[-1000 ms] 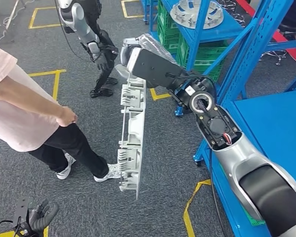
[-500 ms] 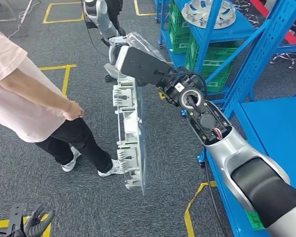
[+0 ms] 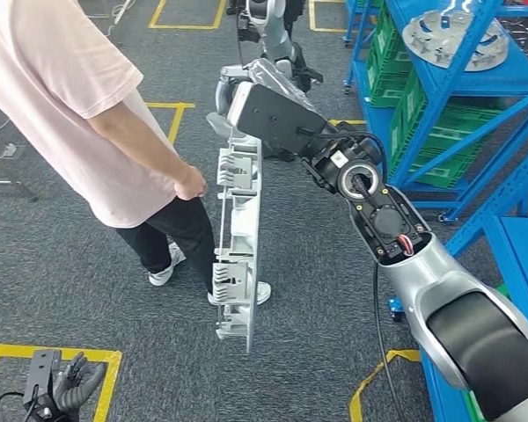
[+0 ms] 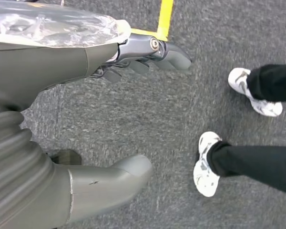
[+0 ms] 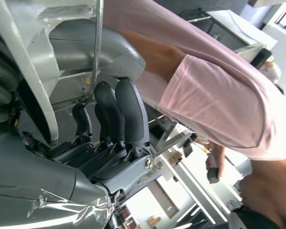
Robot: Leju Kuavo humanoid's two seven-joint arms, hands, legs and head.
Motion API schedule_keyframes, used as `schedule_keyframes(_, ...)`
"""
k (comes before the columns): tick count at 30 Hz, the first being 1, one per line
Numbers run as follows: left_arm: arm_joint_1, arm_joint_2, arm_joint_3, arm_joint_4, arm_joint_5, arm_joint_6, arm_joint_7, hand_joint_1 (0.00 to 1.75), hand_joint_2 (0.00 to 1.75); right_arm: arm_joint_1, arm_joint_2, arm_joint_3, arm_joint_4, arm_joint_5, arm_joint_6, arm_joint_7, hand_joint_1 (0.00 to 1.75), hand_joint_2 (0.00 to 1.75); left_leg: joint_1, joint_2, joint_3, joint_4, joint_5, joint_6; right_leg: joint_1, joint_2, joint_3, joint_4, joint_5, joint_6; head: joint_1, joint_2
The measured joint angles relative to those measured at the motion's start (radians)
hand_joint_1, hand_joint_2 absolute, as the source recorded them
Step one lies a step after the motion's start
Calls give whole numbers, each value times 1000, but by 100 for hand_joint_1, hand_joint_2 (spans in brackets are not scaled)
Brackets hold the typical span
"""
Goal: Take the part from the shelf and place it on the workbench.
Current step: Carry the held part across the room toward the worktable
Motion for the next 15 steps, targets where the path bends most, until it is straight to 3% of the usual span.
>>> schedule_keyframes(1, 1, 0, 0, 0, 0, 0, 0, 0, 175, -1, 0, 0, 0, 0, 0, 0, 175, 175, 2, -8, -4, 0, 2, -5, 2, 7, 13, -28, 6, -2, 2, 0)
schedule_keyframes(3, 4, 0, 0, 0, 0, 0, 0, 0, 175, -1, 0, 0, 1, 0, 0, 0, 175, 175, 5, -22, -11, -4, 9, -17, 4, -3, 22, -45, 5, -5, 5, 0)
schedule_keyframes(5, 7, 2, 0, 0, -1, 0, 0, 0, 175, -2, 0, 0, 1, 0, 1, -1, 175, 175, 3, 3, -22, 13, -5, -26, 0, -22, 33, -66, 11, -11, 0, 0)
schedule_keyframes(7, 5, 4, 0, 0, -1, 0, -1, 0, 175, -4, 0, 0, 1, -1, 2, -2, 175, 175, 2, 47, -69, 111, -58, -33, -1, -41, 39, -79, 17, -17, -11, 0)
schedule_keyframes(9, 5, 6, 0, 0, -1, 0, -1, 0, 175, -4, 0, 2, 2, -1, 4, -3, 175, 175, 4, 62, -135, 247, -112, -40, -1, -59, 38, -79, 17, -19, -23, 0)
schedule_keyframes(10, 7, 6, 0, 0, -1, 0, -1, 0, 175, -3, 0, 3, 3, -1, 5, -3, 175, 175, 6, 64, -153, 282, -119, -43, -1, -68, 37, -79, 17, -19, -28, 0)
schedule_keyframes(15, 9, 7, 0, 0, -2, 0, -1, 0, 175, -3, 0, 4, 4, -1, 6, -3, 175, 175, 10, 70, -140, 258, -90, -48, -1, -84, 35, -78, 17, -18, -40, 0)
